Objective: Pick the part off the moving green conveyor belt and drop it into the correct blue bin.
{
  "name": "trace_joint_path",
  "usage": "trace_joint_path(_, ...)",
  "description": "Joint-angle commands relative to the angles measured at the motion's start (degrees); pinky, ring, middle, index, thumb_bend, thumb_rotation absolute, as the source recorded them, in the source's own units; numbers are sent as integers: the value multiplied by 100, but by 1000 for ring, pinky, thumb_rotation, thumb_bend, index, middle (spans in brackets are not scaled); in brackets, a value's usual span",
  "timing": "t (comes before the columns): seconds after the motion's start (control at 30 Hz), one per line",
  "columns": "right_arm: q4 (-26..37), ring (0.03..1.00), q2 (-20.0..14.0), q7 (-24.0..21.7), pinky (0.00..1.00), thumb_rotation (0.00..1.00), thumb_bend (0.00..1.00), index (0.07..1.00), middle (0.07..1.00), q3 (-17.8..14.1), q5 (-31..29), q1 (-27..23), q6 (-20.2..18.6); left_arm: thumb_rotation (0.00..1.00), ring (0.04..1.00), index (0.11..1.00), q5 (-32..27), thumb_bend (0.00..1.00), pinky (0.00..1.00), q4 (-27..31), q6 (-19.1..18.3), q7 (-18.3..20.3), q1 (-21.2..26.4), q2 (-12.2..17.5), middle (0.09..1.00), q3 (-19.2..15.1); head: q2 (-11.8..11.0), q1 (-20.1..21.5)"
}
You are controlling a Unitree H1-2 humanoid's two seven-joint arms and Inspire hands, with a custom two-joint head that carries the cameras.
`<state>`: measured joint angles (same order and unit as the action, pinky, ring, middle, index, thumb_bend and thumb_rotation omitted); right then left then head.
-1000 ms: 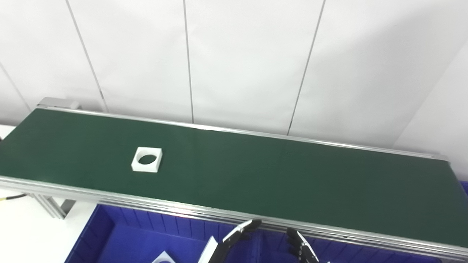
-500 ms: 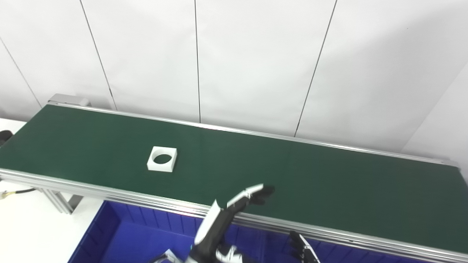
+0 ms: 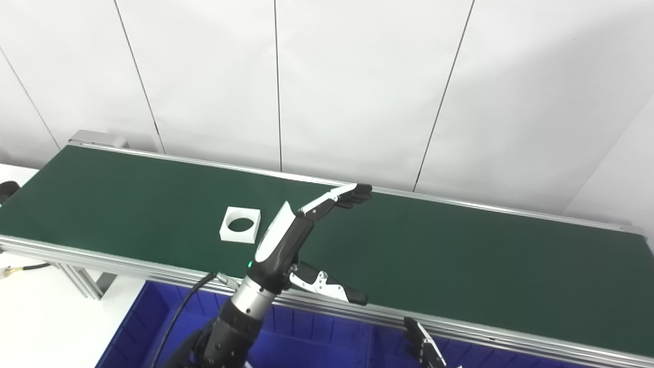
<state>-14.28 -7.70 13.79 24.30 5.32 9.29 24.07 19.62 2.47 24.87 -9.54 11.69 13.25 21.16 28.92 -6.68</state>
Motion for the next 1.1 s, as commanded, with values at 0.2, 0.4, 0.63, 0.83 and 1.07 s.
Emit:
trace_joint_path(0.2,124,894,73,42,843,991,1000,892,909,25,21,-65,286,265,727,810,1042,999,598,-218,-152,665,825,260,789,-316,7,35)
trace_joint_path(0.4,125,891,92,4,836,984,1000,887,907,12,-21,-59,286,113,686,840,1413,1000,543,-367,-298,1111,1229,470,777,-404,9,39)
trace_joint_path(0.63,108,894,60,10,831,986,1000,888,911,57,26,-83,286,58,687,845,1808,1000,538,-838,-470,1441,1721,702,793,-426,6,37)
trace_joint_path(0.83,82,896,54,10,830,978,1000,878,915,80,29,-95,286,113,712,810,2306,1000,619,-1528,-248,1188,2098,831,782,-334,4,48)
trace_joint_path(1.07,90,890,62,61,815,975,1000,865,911,118,64,-93,286,126,739,804,2511,1000,664,-2170,-173,1134,2437,849,783,-217,10,73)
